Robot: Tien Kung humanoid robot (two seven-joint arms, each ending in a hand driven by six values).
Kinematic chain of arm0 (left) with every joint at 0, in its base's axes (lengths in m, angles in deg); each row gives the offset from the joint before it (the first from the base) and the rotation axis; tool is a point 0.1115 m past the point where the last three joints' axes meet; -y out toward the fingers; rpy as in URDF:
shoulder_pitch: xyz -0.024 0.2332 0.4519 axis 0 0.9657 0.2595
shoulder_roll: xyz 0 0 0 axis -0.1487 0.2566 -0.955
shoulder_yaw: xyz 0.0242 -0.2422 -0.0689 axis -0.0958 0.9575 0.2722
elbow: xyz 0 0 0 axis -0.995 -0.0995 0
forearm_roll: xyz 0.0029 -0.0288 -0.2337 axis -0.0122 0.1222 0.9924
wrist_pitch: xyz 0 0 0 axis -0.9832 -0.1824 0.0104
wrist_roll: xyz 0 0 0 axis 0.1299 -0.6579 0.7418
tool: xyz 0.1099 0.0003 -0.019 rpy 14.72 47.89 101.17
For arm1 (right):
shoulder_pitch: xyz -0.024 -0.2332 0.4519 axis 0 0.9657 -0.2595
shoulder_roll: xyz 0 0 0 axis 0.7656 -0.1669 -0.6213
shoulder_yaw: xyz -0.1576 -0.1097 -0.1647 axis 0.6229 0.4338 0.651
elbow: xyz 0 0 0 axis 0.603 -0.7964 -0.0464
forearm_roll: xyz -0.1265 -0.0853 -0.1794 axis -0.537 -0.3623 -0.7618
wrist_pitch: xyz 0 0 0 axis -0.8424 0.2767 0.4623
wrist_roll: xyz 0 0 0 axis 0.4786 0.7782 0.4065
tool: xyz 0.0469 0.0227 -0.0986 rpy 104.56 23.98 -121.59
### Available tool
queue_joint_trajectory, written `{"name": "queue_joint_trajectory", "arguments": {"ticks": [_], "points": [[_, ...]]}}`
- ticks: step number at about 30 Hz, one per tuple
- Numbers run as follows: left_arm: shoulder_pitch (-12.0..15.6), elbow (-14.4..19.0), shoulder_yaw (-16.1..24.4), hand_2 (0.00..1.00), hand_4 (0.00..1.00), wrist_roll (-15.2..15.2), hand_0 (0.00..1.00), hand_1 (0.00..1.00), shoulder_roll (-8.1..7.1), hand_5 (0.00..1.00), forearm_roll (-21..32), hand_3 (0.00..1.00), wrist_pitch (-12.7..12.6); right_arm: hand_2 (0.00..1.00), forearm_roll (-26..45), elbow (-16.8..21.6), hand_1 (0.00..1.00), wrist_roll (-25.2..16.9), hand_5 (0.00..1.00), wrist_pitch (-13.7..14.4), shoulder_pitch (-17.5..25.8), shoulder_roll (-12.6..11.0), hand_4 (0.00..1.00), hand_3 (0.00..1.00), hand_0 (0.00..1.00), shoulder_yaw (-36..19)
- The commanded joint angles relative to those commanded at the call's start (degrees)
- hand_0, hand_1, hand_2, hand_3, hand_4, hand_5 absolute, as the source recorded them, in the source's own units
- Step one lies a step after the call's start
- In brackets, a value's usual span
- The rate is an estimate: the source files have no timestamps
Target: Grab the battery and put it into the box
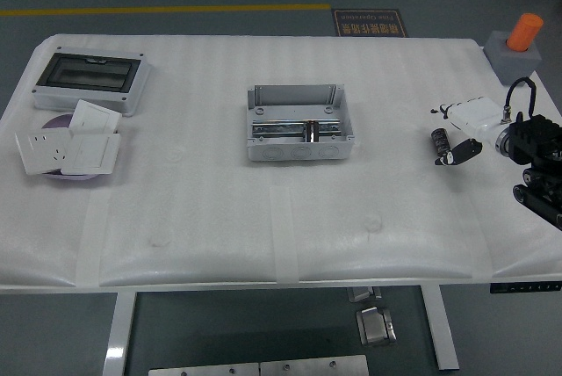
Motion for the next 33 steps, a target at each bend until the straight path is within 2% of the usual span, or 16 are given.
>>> {"name": "queue_joint_trajectory", "arguments": {"ticks": [1, 2, 7, 8, 14, 15, 26, 32, 33], "points": [[0.0, 0.0, 0.0, 0.495, 0.596, 0.0, 0.591, 0.617, 0.0, 0.366, 0.0, 0.653, 0.0, 0.779, -0.1, 0.0, 0.723, 0.0, 0.371, 0.0, 0.0, 0.0, 0.837, 0.859, 0.743, -0.1], [0.0, 0.0, 0.1, 0.495, 0.596, 0.0, 0.591, 0.617, -0.01, 0.367, -0.1, 0.653, 0.0, 0.764, -0.1, 0.0, 0.712, 0.0, 0.345, 0.1, 0.1, 0.0, 0.668, 0.826, 0.735, -0.1], [0.2, 0.0, 0.3, 0.495, 0.596, 0.1, 0.591, 0.617, 0.0, 0.367, -0.4, 0.653, 0.1, 0.764, -0.2, 0.1, 0.712, 0.0, 0.345, 0.5, 0.5, 0.0, 0.668, 0.826, 0.735, -0.1], [0.2, 0.0, 0.4, 0.495, 0.596, 0.1, 0.59, 0.617, 0.0, 0.367, -0.5, 0.654, 0.1, 0.748, -0.3, 0.1, 0.698, 0.0, 0.328, 0.5, 0.6, 0.0, 0.471, 0.746, 0.72, -0.2], [0.1, 0.2, 1.2, 0.495, 0.596, 0.2, 0.59, 0.617, 0.0, 0.367, -1.3, 0.654, 0.1, 0.748, -0.2, 0.2, 0.698, 0.0, 0.328, 0.9, 0.9, 0.1, 0.471, 0.746, 0.72, -0.1], [0.1, 0.2, 1.2, 0.495, 0.597, 0.2, 0.59, 0.617, 0.01, 0.366, -1.4, 0.654, 0.2, 0.734, -0.1, 0.2, 0.696, 0.0, 0.339, 1.0, 1.0, 0.2, 0.382, 0.728, 0.713, -0.1], [-0.1, 0.2, 1.6, 0.495, 0.599, 0.3, 0.59, 0.617, 0.07, 0.368, -1.7, 0.655, 0.2, 0.731, 0.8, 0.5, 0.693, -0.2, 0.346, 2.3, 1.6, 0.1, 0.383, 0.727, 0.713, 0.4], [0.0, 0.2, 1.1, 0.494, 0.601, 0.4, 0.59, 0.616, 0.16, 0.37, -1.3, 0.654, 0.1, 0.726, 0.7, 0.5, 0.692, -0.3, 0.338, 2.3, 1.7, 0.1, 0.363, 0.723, 0.704, 0.2], [0.1, 0.2, 1.0, 0.495, 0.602, 0.4, 0.59, 0.616, 0.16, 0.372, -1.1, 0.655, 0.1, 0.723, 1.0, 0.6, 0.688, -0.3, 0.327, 2.4, 1.6, 0.1, 0.329, 0.72, 0.705, 0.3]]}}
